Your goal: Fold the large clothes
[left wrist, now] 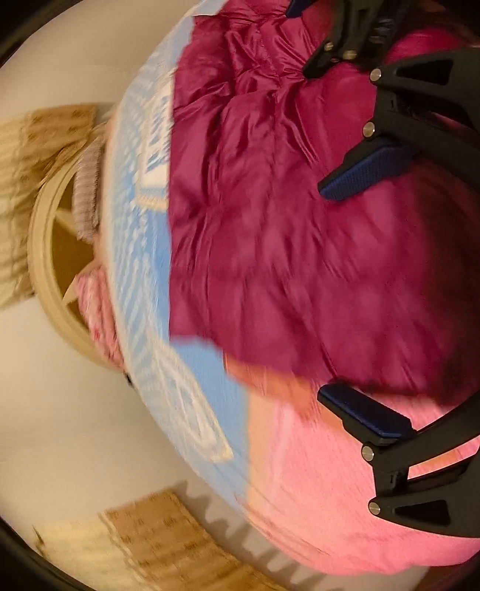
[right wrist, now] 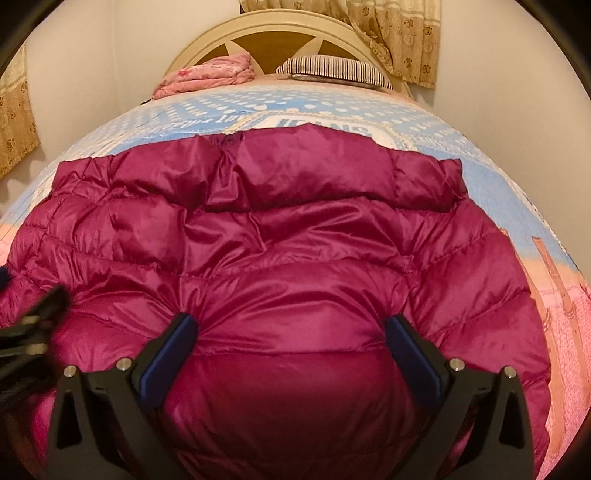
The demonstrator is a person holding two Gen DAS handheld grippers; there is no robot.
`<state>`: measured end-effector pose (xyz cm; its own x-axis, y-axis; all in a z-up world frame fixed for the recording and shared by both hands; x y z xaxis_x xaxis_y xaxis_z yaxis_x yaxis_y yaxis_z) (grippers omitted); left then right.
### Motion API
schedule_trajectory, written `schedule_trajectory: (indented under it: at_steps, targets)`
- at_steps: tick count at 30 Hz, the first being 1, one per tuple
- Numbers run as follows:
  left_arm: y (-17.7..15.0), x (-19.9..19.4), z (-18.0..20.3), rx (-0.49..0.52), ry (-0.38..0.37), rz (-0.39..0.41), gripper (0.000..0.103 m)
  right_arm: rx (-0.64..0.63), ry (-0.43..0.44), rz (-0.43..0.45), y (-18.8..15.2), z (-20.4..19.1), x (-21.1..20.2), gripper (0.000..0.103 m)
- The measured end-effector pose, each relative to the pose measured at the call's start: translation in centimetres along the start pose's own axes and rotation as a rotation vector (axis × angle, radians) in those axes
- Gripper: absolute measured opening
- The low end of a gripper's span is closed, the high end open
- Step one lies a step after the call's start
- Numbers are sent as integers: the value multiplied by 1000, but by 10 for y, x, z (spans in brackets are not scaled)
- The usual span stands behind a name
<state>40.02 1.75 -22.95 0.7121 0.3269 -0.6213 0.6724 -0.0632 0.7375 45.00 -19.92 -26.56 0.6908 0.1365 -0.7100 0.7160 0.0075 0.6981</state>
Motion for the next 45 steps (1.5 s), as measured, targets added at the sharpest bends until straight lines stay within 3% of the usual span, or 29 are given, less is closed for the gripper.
schedule_trajectory:
  at_steps: [4,7,10,16,18,19,20,21,22,23,26,29,37,45]
  targets:
    - [-24,-5,-58,-119,29,-54,100,0,-1,-3,0,-1,1,103]
    - [-45,3,-79,-218,-27,-147,100,2,10,-9,-1,-3,-9,103]
    - [-52,0,-80,-243,-41,-150,100,18,21,35,-8,-10,-35,103]
    - [-48,-7,-43,-186,-109,-138,100,-75,10,83,-30,-34,-63,103]
    - [-50,-3,-35,-185,-135,-151,87,-72,10,62,-38,-33,-56,103]
    - [-53,-2,-32,-197,-174,-164,67,-67,11,48,-42,-31,-53,103]
    - [-55,-2,-30,-208,-205,-175,57,-65,11,32,-44,-30,-48,103]
    - [-55,-3,-29,-211,-208,-176,56,-70,5,18,-43,-32,-45,103]
    - [-54,-5,-28,-197,-202,-163,49,-78,-3,8,-43,-32,-43,103]
    - [-53,-7,-25,-187,-208,-152,35,-89,-15,-1,-43,-33,-41,103]
    - [-51,-16,-22,-164,-223,-126,16,-95,-21,-14,-45,-34,-38,103]
    - [-45,-22,-22,-143,-218,-100,10,-88,-13,-14,-46,-34,-39,103]
    - [-34,-39,-54,-194,-245,-66,7,-101,-30,-21,-48,-45,-43,103]
    - [-33,-63,-123,-217,-177,-16,7,-217,10,-12,-61,-118,-48,103]
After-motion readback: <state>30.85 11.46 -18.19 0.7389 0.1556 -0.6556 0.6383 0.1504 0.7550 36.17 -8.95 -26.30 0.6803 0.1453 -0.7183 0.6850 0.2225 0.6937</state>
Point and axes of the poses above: each gripper's, at about its wrist camera, not at the fingertips, and x roughly the way its jaws point, z to its right, y to its top, the point moved 9 cm from there along x, roughly the way its jaws point, and after that the axes turned 9 degrees about y, right-handed, at the moved point
